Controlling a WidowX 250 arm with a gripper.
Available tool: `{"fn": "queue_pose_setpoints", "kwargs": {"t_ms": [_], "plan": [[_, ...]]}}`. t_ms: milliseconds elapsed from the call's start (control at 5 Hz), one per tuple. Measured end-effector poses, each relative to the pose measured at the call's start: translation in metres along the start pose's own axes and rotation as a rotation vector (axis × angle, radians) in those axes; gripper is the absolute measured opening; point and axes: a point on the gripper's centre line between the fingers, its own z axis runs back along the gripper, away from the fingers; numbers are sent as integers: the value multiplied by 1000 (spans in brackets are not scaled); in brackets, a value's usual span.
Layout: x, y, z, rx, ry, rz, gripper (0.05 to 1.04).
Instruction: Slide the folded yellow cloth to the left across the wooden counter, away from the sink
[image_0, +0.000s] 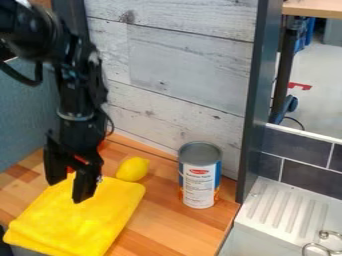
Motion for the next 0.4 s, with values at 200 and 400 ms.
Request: {"fn": "queue_pose_setpoints", "kwargs": {"t_ms": [200, 400], "plan": [[-10, -13, 31, -12, -32, 21, 1001], [-15, -36, 35, -127, -62, 82, 1001]]}}
